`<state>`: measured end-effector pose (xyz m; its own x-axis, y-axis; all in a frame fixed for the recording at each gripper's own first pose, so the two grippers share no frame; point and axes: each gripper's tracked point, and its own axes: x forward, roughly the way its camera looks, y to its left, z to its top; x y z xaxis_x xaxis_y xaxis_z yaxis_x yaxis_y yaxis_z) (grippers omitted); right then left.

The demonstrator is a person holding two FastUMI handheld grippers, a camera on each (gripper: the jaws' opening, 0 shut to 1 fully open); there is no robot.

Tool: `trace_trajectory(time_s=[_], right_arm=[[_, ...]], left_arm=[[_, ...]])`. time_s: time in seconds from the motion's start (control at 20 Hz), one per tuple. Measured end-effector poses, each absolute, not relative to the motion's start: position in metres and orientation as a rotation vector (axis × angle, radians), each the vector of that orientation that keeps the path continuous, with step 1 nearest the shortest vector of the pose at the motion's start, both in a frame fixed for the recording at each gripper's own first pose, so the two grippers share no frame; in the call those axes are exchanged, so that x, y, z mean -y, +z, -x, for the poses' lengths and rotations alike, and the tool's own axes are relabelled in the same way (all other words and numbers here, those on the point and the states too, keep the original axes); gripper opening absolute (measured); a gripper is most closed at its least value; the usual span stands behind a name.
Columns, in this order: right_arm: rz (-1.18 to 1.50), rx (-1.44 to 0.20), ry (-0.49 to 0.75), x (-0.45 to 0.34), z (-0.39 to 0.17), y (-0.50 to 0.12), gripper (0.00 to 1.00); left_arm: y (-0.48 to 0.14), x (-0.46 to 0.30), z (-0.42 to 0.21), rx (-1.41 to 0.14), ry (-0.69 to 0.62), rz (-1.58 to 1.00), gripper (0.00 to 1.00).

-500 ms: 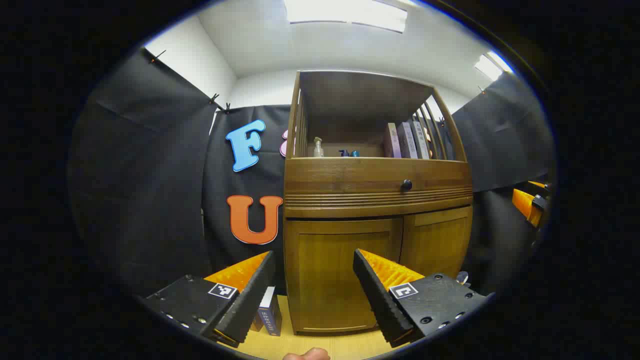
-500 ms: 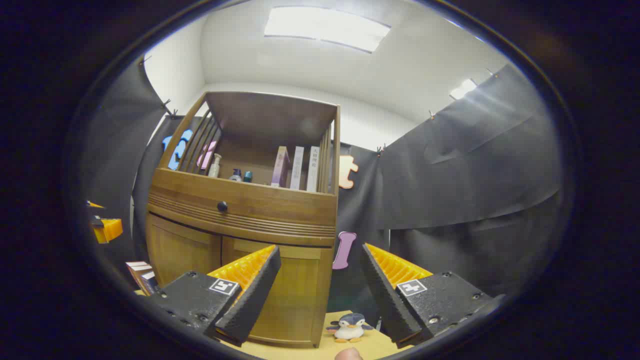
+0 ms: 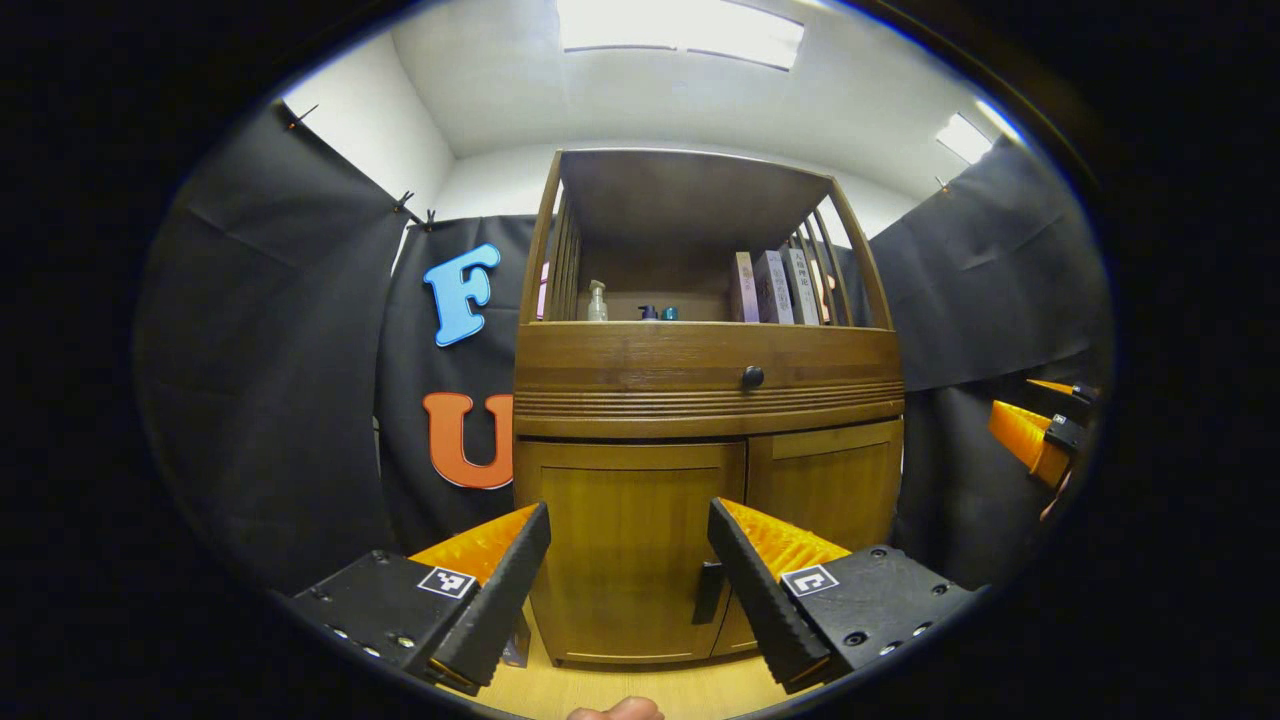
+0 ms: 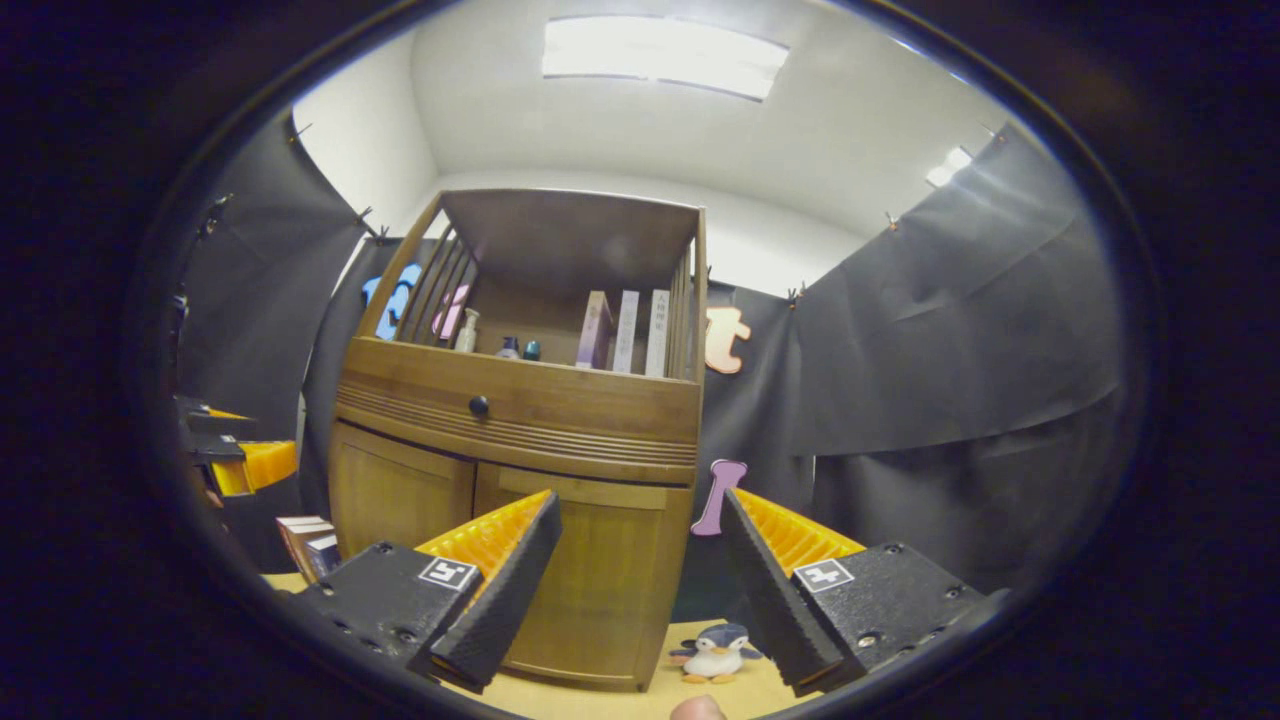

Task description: Open the right door of the double-door shoe cabinet with the right hand, and open the left door with the left hand.

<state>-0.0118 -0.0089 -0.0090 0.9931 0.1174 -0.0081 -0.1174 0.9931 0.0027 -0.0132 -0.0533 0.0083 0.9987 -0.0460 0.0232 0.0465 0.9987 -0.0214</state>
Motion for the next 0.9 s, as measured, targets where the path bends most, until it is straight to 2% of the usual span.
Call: trace_trajectory(time_s=[0.1, 0.15, 0.2, 0.25, 0.3, 0.35, 0.5, 0.55, 0.8, 0.9], right_arm=[[-0.005, -0.002, 0.118, 0.015, 0.012, -0.007, 1.0], [-0.01, 0.0, 0.121, 0.017, 0.01, -0.007, 1.0], [-0.015, 0.001, 0.125, 0.017, 0.008, -0.007, 1.0], [-0.02, 0.001, 0.135, 0.016, 0.007, -0.008, 1.0], [-0.026, 0.0, 0.152, 0.012, 0.006, -0.009, 1.0], [-0.03, -0.004, 0.162, 0.009, 0.006, -0.012, 1.0], [-0.029, -0.016, 0.176, 0.004, 0.004, -0.016, 1.0], [-0.03, -0.016, 0.179, 0.0, 0.001, -0.016, 1.0], [-0.029, -0.042, 0.222, -0.027, -0.01, -0.032, 1.0], [-0.038, -0.07, 0.25, -0.044, -0.014, -0.046, 1.0]], left_arm=[[0.012, 0.055, 0.014, 0.027, -0.033, 0.027, 1.0], [0.014, 0.055, 0.014, 0.033, -0.025, 0.026, 0.96], [0.016, 0.055, 0.014, 0.038, -0.016, 0.024, 0.96], [0.016, 0.056, 0.015, 0.04, -0.017, 0.02, 1.0], [0.017, 0.059, 0.015, 0.043, -0.023, 0.018, 0.96], [0.018, 0.059, 0.016, 0.047, -0.021, 0.016, 1.0], [0.017, 0.058, 0.017, 0.051, -0.015, 0.015, 1.0], [0.017, 0.057, 0.016, 0.052, -0.011, 0.014, 0.96], [0.016, 0.051, 0.014, 0.054, 0.002, 0.019, 1.0], [0.011, 0.045, 0.013, 0.051, 0.003, 0.017, 0.96]])
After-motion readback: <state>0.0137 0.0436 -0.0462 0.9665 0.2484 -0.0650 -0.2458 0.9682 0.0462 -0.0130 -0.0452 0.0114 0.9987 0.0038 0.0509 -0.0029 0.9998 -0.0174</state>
